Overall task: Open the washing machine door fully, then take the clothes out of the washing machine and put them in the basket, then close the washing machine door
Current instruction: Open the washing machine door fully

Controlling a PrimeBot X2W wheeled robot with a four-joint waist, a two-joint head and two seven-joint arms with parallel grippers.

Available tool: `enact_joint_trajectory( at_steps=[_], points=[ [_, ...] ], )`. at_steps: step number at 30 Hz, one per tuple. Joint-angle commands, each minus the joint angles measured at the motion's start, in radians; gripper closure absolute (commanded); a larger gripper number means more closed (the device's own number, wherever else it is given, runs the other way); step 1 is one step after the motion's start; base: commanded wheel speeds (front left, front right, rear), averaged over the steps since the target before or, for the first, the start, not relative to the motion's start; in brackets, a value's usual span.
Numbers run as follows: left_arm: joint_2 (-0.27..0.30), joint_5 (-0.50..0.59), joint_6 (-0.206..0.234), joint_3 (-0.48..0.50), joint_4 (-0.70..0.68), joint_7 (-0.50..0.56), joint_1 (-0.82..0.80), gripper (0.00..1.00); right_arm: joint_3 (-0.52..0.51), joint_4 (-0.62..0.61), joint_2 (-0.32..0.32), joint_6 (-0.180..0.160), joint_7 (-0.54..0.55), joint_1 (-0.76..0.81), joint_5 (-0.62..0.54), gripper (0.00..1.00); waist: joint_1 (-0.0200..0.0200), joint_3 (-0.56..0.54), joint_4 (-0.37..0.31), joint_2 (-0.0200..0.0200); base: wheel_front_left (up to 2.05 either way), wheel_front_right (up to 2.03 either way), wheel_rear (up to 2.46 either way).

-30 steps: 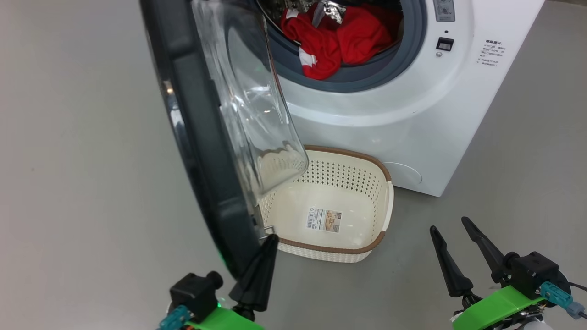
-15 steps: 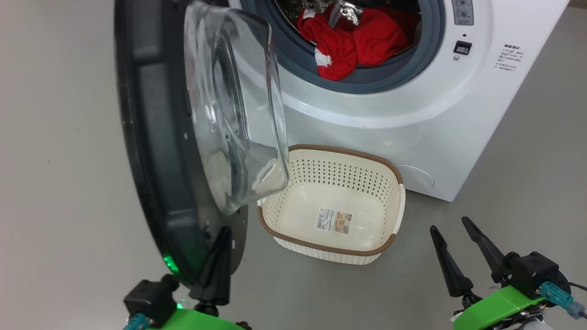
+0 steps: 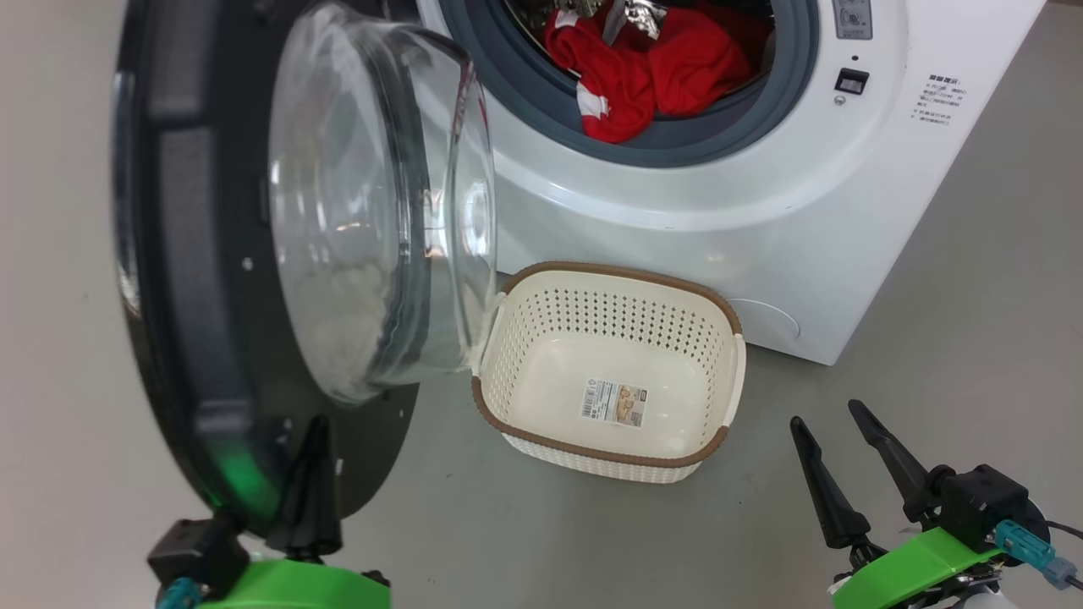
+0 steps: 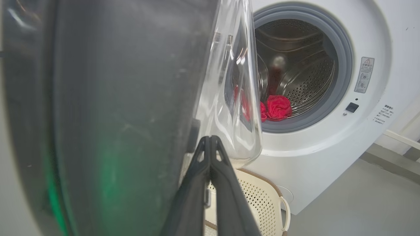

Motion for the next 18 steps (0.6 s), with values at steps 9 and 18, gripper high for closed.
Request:
enact_joint_trajectory(
  at_steps=[9,18],
  points=[
    [0.016,0.023,-0.002,0.199,0.019,-0.012,-0.033,1.00,0.023,-0.026,-0.010,0.000,-0.009,-0.032,0.009,0.00,0.0000,0.012,-0.013,0.0000,0.00,0.00,0.00],
    [0.016,0.063,-0.016,0.327,0.066,-0.012,-0.088,1.00,0.024,-0.028,-0.018,0.000,-0.009,-0.042,0.010,0.00,0.0000,0.029,-0.021,0.0000,0.00,0.00,0.00]
  ],
)
